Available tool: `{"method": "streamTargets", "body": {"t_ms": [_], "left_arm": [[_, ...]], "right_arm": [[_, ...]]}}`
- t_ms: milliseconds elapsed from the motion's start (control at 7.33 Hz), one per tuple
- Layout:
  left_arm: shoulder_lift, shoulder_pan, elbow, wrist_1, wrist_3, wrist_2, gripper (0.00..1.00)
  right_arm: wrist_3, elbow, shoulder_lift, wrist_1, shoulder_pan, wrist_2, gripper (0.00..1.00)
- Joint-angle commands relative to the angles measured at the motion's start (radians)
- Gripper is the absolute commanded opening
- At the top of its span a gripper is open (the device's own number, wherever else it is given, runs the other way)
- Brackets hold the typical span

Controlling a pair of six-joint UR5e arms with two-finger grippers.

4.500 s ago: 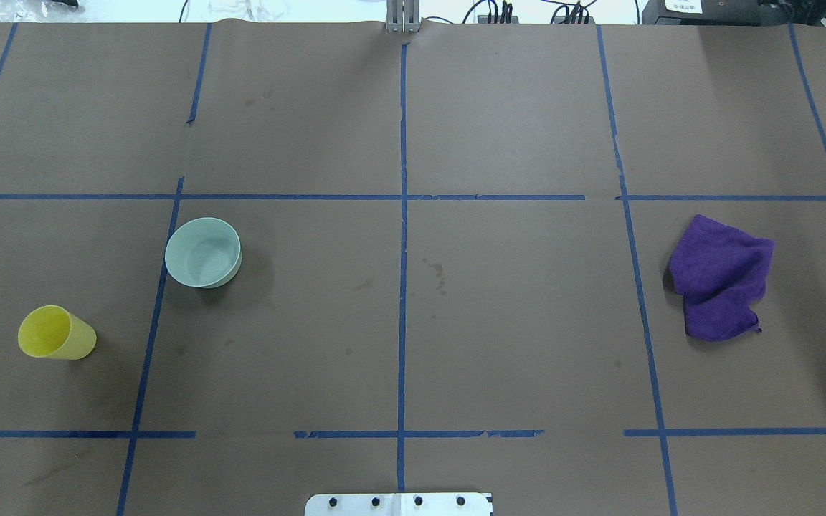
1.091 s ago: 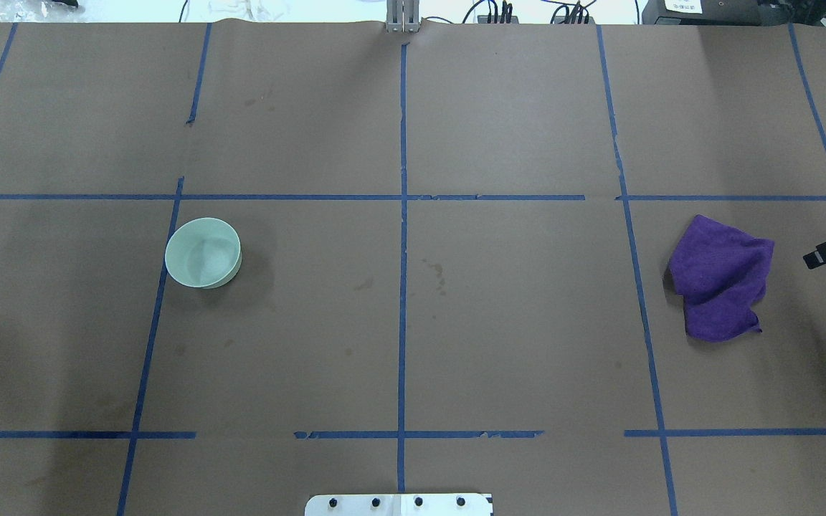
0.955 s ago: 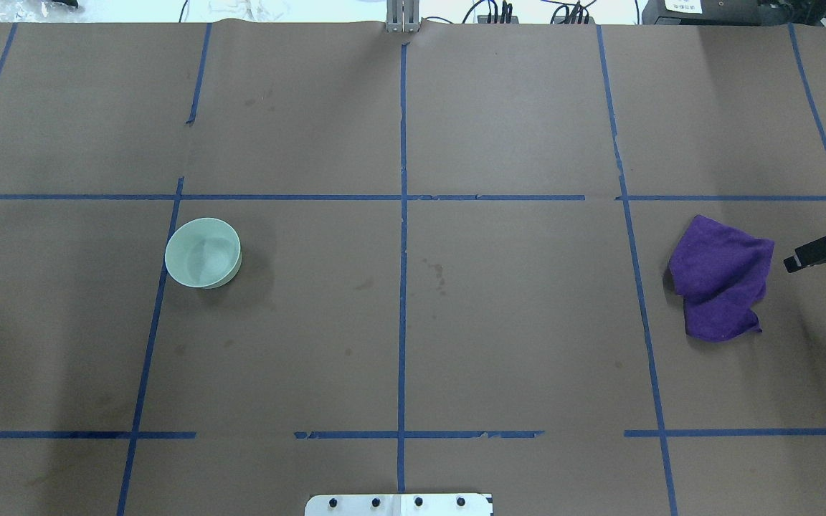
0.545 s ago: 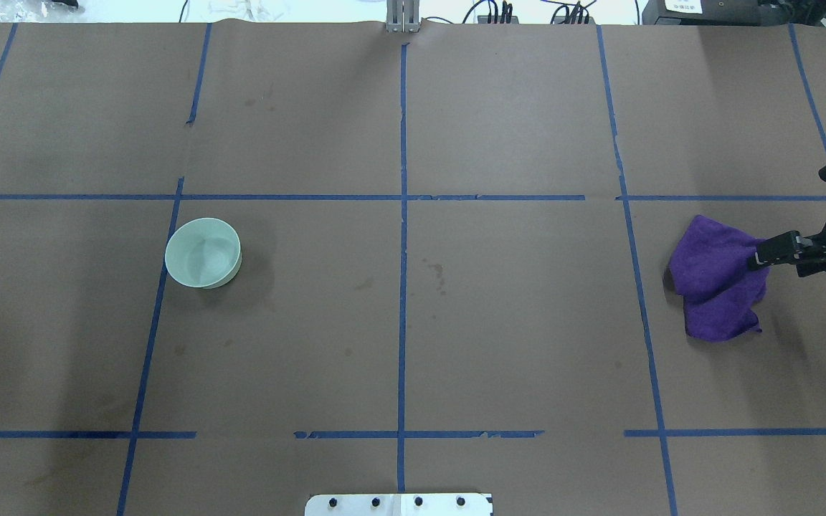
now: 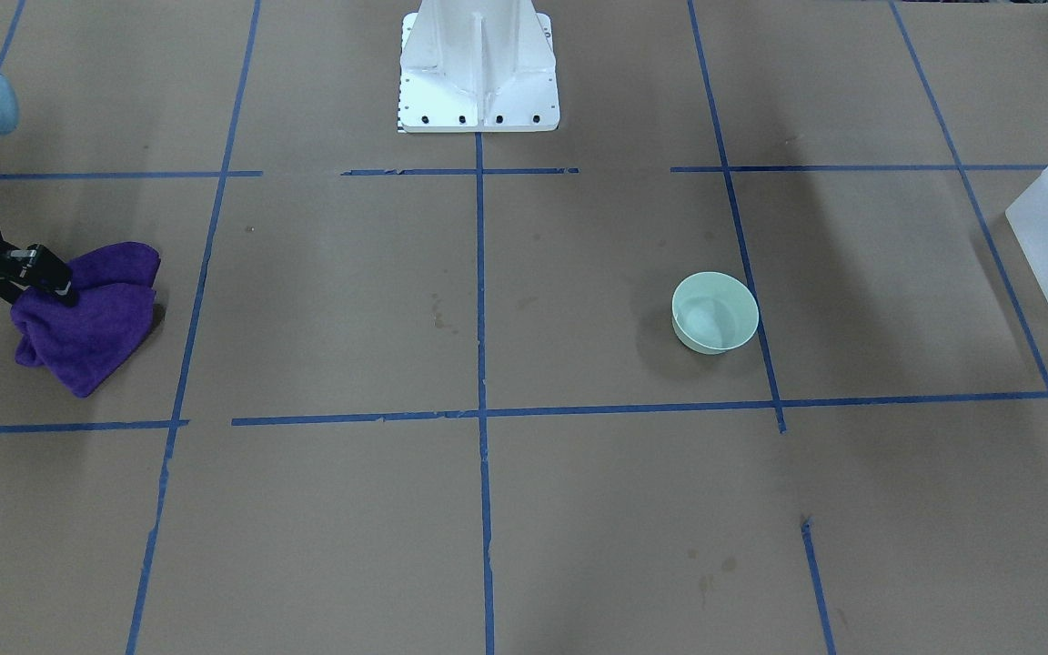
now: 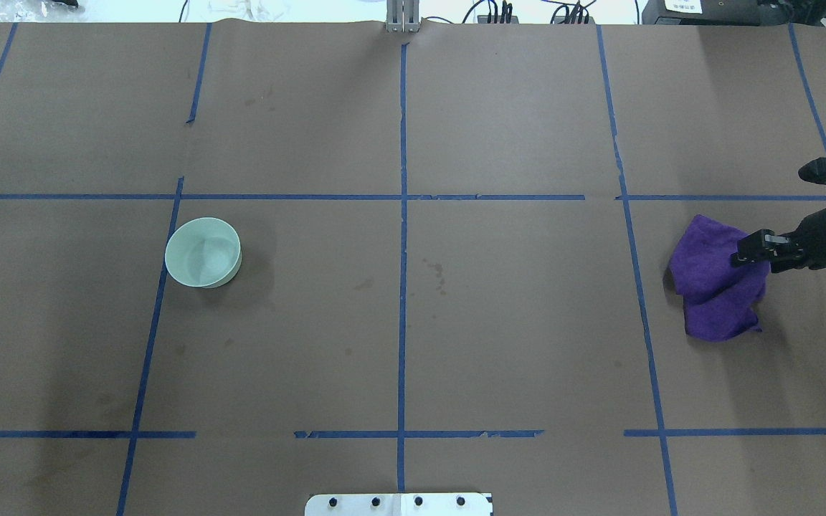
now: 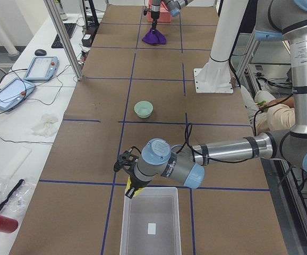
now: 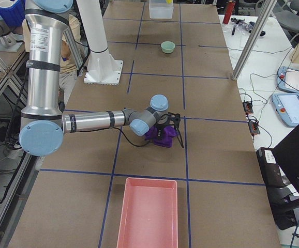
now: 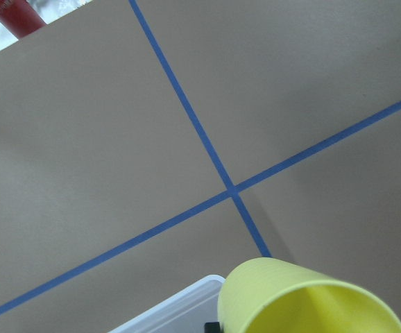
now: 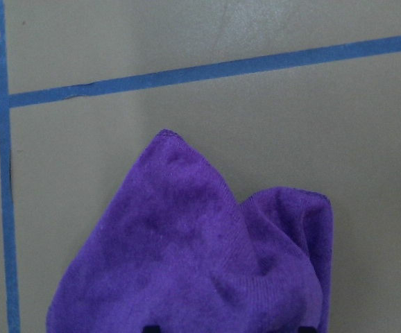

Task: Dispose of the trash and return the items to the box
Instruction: 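Drop the cup into the clear bin while the right gripper grasps the purple cloth, then carry the purple cloth with the right gripper into the pink bin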

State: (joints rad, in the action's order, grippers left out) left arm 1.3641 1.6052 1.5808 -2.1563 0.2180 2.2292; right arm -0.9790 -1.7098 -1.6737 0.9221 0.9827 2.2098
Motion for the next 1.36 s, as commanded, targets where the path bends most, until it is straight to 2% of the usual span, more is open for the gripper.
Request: {"method": "streamTargets", "body": {"t_ms": [0,409,682,955,1227], "left_arm": [[-0.017,-0.001,-0.091,0.003,0.018,-0.031,0.0],[-0.043,-0.001,-0.137,0.016,0.005,-0.043,0.0],[-0.03,-0.01,-0.18,0.012,-0.037,-0.028,0.0],[-0.019,-0.059,-0.202,0.013,-0.083,0.091,0.0],[-0.008,-0.083,-0.223,0.012,-0.095,0.096,0.0]], "right_arm": [[-0.006,-0.039,0.0,0.001,0.002,-0.007,0.0],[-0.003,-0.086,0.002,0.004,0.036,-0.002,0.0],[0.005,-0.135,-0.003,0.012,0.12,0.028,0.0],[0.011,-0.151,-0.008,0.012,0.213,0.098,0.0],[0.011,-0.158,-0.006,0.011,0.238,0.102,0.0]]}}
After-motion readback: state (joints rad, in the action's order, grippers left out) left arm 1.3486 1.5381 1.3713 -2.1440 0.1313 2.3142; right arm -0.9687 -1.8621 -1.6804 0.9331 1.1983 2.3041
